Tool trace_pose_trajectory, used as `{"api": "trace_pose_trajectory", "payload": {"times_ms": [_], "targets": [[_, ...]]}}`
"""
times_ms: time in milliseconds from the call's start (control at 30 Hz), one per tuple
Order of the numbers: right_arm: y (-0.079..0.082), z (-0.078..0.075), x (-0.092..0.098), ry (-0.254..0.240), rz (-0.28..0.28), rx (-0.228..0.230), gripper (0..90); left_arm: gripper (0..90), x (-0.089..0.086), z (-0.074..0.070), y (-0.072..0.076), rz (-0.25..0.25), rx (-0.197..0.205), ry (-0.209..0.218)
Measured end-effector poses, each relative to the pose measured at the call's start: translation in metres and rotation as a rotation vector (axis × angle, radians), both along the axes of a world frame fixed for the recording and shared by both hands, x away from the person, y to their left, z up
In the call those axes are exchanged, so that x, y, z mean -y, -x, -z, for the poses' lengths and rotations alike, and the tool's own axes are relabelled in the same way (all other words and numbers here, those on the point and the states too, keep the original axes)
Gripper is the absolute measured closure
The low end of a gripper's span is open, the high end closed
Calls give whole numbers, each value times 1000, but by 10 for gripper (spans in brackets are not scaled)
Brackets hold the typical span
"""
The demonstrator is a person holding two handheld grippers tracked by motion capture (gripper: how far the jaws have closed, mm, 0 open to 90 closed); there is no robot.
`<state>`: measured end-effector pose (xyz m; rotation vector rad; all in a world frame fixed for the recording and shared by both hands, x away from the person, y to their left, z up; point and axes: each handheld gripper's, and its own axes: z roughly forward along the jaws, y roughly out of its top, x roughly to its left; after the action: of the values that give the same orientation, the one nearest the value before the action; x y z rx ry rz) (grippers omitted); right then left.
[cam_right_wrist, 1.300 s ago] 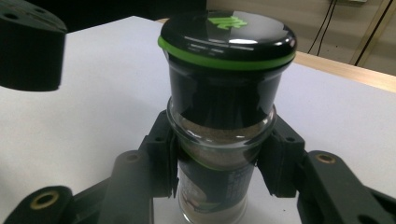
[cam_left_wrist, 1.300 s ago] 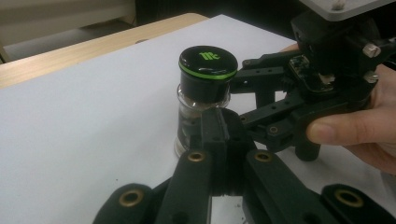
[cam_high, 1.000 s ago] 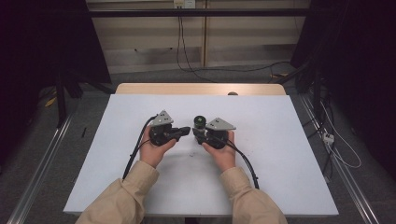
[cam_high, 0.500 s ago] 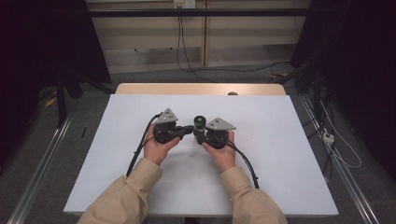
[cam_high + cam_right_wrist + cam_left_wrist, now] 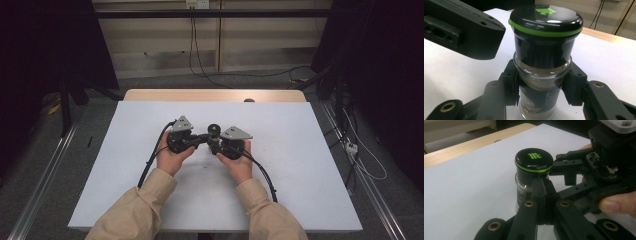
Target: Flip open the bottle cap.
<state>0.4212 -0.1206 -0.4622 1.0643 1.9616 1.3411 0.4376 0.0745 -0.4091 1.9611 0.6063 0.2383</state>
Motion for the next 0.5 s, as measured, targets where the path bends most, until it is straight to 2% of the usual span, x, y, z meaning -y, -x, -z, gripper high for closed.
{"api": "trace_pose_trajectory", "payload": {"times_ms": [500], "targets": [[0,0,0,2,0,1,534,900,4,-2,0,-10,5,1]]}}
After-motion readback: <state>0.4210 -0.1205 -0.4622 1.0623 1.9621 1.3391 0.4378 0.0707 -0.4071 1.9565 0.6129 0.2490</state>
